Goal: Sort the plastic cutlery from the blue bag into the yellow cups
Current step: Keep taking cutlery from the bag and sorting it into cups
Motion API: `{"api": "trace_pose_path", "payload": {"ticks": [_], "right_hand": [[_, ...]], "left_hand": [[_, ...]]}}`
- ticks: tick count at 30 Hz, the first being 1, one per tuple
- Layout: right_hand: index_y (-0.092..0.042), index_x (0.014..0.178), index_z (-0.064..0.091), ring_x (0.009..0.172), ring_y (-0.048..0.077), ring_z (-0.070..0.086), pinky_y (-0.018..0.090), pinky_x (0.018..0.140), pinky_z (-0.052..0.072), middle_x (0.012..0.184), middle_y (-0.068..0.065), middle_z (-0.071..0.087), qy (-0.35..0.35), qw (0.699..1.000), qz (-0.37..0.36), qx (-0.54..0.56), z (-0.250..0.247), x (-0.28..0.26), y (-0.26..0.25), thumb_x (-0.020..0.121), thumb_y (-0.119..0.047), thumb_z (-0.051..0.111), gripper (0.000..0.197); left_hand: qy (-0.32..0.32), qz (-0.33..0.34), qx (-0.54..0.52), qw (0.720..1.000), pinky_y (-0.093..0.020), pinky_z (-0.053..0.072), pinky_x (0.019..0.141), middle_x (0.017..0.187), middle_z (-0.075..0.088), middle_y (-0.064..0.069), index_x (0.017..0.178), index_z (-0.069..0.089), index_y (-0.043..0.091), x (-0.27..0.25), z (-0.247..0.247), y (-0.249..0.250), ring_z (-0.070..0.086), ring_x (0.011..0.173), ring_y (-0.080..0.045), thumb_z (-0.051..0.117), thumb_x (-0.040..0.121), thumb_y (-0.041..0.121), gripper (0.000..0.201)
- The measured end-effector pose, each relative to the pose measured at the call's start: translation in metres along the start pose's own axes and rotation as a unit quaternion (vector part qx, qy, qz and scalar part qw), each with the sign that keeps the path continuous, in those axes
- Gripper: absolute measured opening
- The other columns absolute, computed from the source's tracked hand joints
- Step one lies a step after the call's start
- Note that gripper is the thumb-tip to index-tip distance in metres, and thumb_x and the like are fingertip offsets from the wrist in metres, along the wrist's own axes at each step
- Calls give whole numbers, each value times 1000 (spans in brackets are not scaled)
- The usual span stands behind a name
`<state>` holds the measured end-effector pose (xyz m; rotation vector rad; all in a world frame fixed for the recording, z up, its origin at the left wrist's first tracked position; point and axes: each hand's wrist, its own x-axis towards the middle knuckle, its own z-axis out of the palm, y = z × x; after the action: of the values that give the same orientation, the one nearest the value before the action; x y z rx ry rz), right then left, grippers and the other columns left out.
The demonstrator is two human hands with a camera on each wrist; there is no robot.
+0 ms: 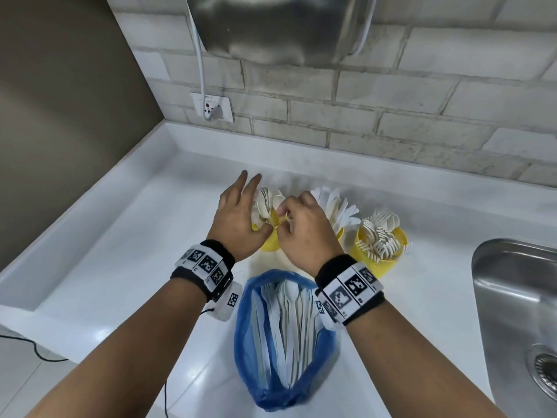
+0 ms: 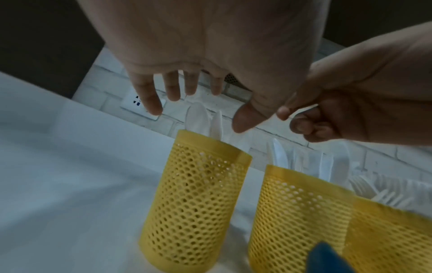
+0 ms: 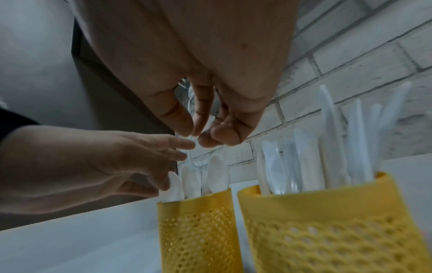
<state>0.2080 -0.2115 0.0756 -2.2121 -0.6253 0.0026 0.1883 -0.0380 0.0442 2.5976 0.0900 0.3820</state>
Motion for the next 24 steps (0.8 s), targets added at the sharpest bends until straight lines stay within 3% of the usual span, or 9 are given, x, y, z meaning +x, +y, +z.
{"api": "trace_pose_path", "payload": {"ticks": [2, 4, 7, 9, 12, 15, 19, 24], "right_hand": [[-9, 99, 67, 78, 22, 59, 39, 81, 53, 104, 5, 52, -3, 1000, 2, -15, -1, -11, 5, 89, -3, 59, 14], [-9, 98, 67, 82, 23, 61, 39, 80, 53, 103, 5, 53, -1, 1000, -4, -28, -5, -21, 9, 90, -4, 59, 12], [-14, 104, 65, 86, 20, 62, 38, 77, 53, 102, -1, 54, -2, 999, -1, -51, -15, -38, 18, 93, -12, 61, 12], [-16, 110, 64, 81, 17, 59, 39, 75, 53, 92, -6, 54, -7, 997, 11, -74, -20, -47, 26, 94, -18, 61, 16], [-18, 122, 64, 76, 19, 59, 35, 71, 52, 79, -5, 60, -26, 992, 47, -113, -21, -58, 39, 96, -26, 58, 28], [-20, 127, 61, 82, 27, 67, 38, 72, 56, 80, 2, 71, -40, 986, 69, -143, -20, -65, 46, 98, -29, 55, 31], [-18, 120, 66, 83, 29, 68, 40, 71, 57, 90, 4, 73, -1, 989, 62, -132, -18, -62, 49, 98, -25, 58, 25], [-15, 107, 70, 74, 27, 64, 40, 67, 55, 83, 5, 70, 24, 993, 51, -107, -12, -57, 56, 97, -17, 61, 13]], "left_hand": [[-63, 22, 43, 997, -46, 25, 122, 168, 16, -6, 160, 20, 21, 5, 2, -2, 21, 152, -30, 64, 77, 49, 98], [-96, 32, 66, 993, -49, 29, 120, 169, 11, -4, 160, 19, 21, 7, 4, -3, 20, 152, -28, 70, 78, 51, 102], [-40, -5, 22, 999, -47, 30, 120, 168, 5, -9, 160, 18, 30, 3, 8, -2, 21, 150, -33, 86, 68, 44, 116], [-12, -51, -40, 998, -45, 33, 118, 165, 12, -13, 160, 10, 32, -1, 11, -1, 24, 149, -32, 93, 58, 41, 132], [-24, -127, -142, 981, -30, 38, 106, 154, 37, -11, 159, -3, 37, -6, 17, -1, 43, 139, -25, 98, 57, 30, 144], [-19, -143, -150, 978, -33, 45, 100, 147, 49, -10, 155, -6, 46, -7, 21, 1, 56, 127, -28, 95, 64, 27, 137], [-16, -154, -146, 977, -34, 43, 101, 149, 45, -9, 156, -4, 46, -7, 21, 4, 53, 130, -28, 93, 68, 29, 131], [-14, -145, -143, 979, -30, 40, 97, 146, 44, -11, 157, -4, 45, -13, 23, 7, 50, 129, -29, 88, 75, 28, 125]]}}
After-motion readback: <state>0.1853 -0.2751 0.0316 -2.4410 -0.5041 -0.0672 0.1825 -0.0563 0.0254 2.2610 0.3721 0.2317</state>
